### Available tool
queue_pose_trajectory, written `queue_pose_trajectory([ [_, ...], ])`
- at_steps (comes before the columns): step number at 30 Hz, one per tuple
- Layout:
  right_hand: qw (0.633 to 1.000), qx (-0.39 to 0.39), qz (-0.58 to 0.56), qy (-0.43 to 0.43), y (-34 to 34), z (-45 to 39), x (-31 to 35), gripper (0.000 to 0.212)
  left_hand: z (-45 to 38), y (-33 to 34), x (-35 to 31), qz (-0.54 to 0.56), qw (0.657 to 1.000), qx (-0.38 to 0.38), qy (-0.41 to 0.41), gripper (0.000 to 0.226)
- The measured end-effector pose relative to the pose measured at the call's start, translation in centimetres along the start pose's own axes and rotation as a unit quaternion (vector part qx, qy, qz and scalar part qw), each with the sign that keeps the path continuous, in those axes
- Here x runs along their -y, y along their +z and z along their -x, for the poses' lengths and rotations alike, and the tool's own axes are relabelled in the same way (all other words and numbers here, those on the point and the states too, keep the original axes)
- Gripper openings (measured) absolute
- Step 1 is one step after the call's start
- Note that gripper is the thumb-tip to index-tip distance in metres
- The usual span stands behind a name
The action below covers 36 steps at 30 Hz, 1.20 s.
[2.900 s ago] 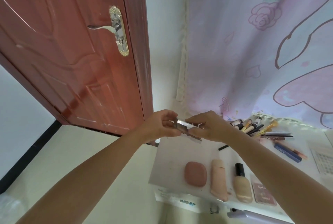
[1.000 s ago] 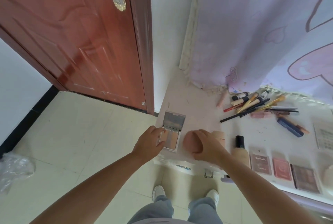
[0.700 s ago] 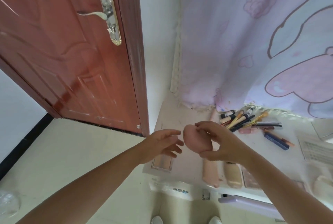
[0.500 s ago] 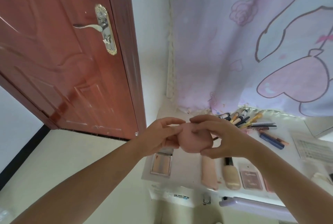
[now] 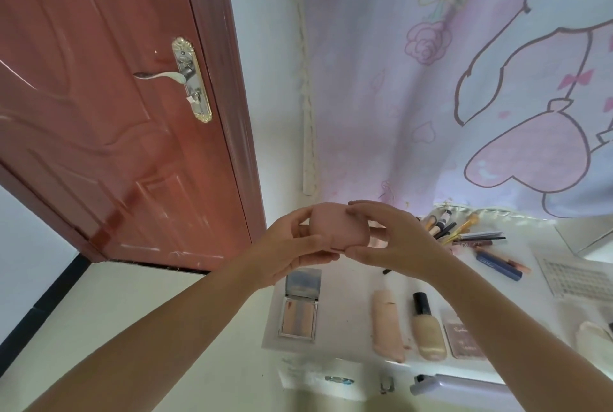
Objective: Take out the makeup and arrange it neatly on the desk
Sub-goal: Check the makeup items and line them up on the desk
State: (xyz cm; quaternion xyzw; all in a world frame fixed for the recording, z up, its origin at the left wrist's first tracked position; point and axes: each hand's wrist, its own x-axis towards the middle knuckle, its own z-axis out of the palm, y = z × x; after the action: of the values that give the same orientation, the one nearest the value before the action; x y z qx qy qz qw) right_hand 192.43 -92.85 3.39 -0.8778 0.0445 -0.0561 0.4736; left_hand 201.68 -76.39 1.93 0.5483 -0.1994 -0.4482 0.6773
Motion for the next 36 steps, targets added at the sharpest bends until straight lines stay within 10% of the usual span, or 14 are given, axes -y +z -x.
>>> queue_pose_trajectory([
  [22, 0.998, -0.049, -0.016, -0.03, 1.3, 0.6, -0.8, 0.058, 0.2, -0.7, 2.7, -0.099, 0.993, -0.03, 0.064, 0.051],
  [28, 0.997, -0.035, -0.042, 0.051, 1.3, 0.1, -2.8, 0.006, -0.1, -1.4, 4.5, -0.11, 0.994, -0.004, 0.01, 0.055],
  [36, 0.956, -0.056, -0.161, 0.237, 3.5, -0.5, -7.5, 0.025, -1.0, -1.5, 9.6, -0.205, 0.974, -0.031, -0.095, 0.059],
])
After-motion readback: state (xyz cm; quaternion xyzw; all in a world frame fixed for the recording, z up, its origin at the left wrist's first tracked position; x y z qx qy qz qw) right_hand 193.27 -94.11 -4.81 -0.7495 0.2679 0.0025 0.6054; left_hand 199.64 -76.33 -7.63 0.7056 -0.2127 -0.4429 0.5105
